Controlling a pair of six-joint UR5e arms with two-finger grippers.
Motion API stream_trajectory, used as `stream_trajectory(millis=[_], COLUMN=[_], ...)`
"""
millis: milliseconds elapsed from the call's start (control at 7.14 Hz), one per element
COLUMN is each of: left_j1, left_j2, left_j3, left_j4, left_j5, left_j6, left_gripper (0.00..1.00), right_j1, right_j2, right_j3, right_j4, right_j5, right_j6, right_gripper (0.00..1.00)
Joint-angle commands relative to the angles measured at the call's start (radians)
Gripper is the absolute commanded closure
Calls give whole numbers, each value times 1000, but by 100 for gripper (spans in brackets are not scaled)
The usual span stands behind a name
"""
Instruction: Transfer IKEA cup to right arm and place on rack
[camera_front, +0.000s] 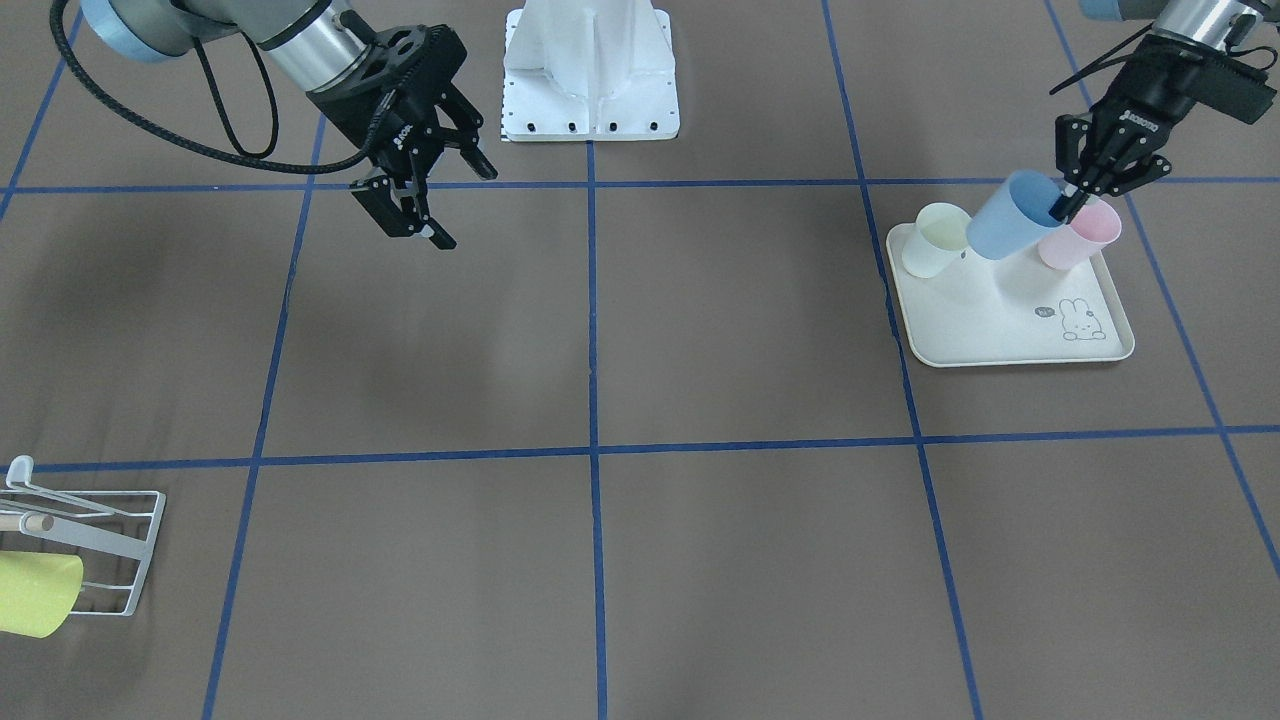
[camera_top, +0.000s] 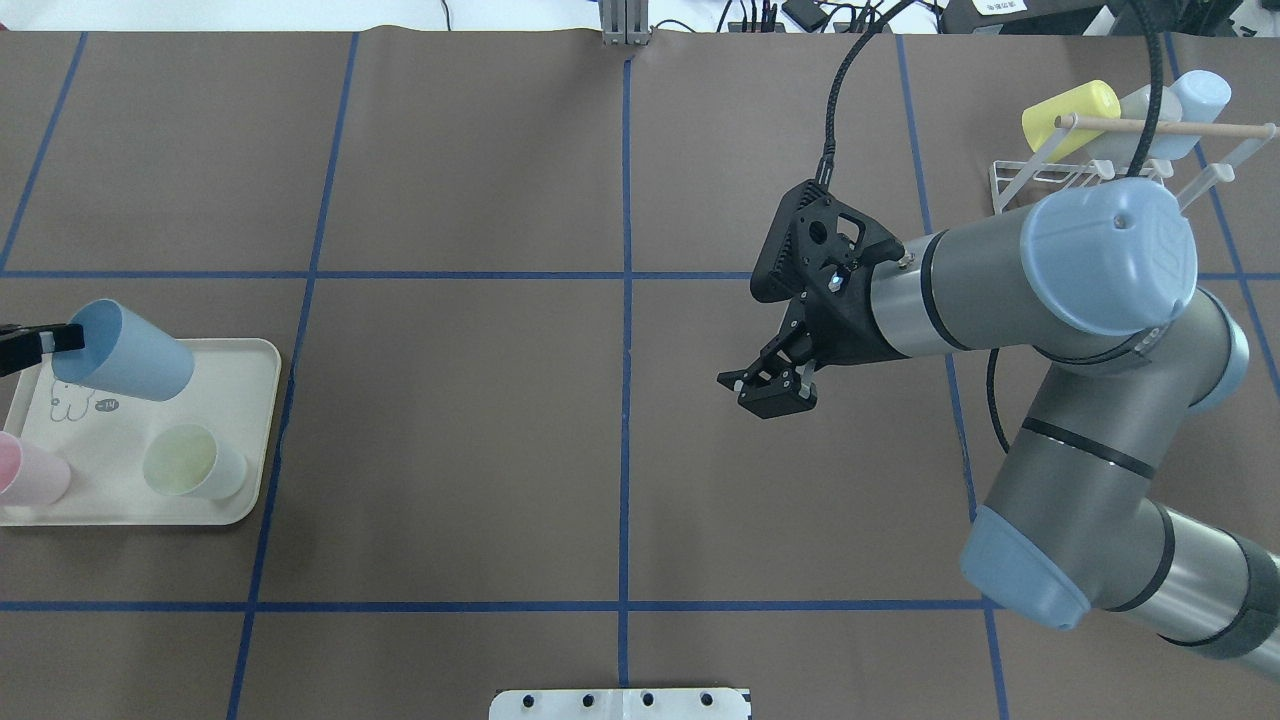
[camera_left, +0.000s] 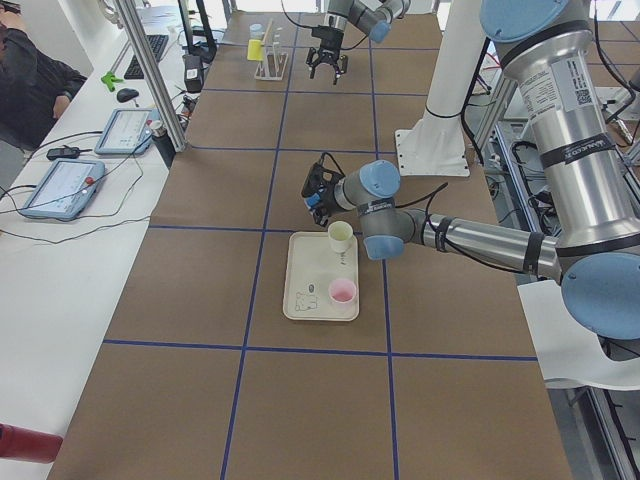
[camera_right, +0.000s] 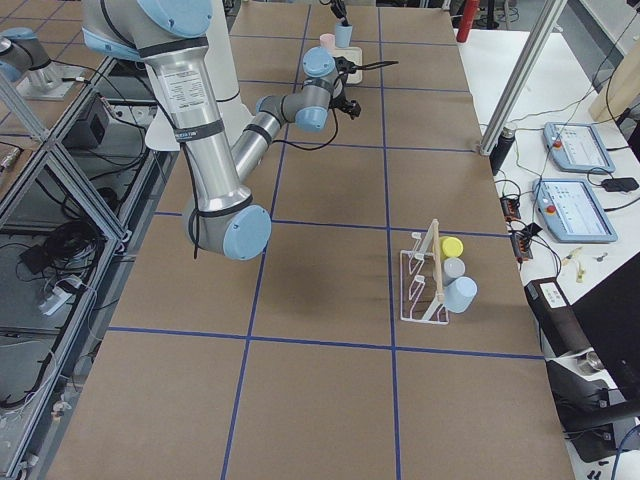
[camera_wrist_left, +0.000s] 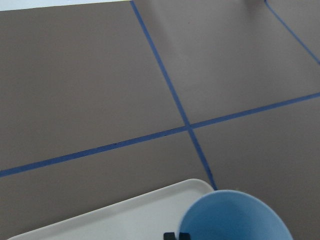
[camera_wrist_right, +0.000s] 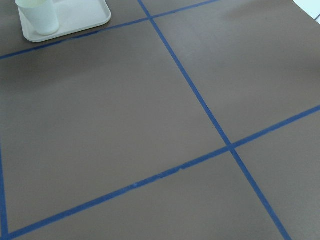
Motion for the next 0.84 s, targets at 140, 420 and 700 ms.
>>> stream_trajectory(millis=[140,420,700], left_j1=[23,139,269], left_j2=[-214,-294,-343], left_j3=[-33,-27,-27], left_j4=[-19,-62,-61], left_j5=[-97,-30,128], left_j6=[-466,-554,-594], left_gripper=[100,100,100], right_j1=[-95,-140,-165], right_j2=[3,5,5], right_j3=[-147,-217,-285], right_j4=[368,578,753], right_j5=[-123,-171,-220], right_j6=[33,106,123], right_gripper=[0,1,1])
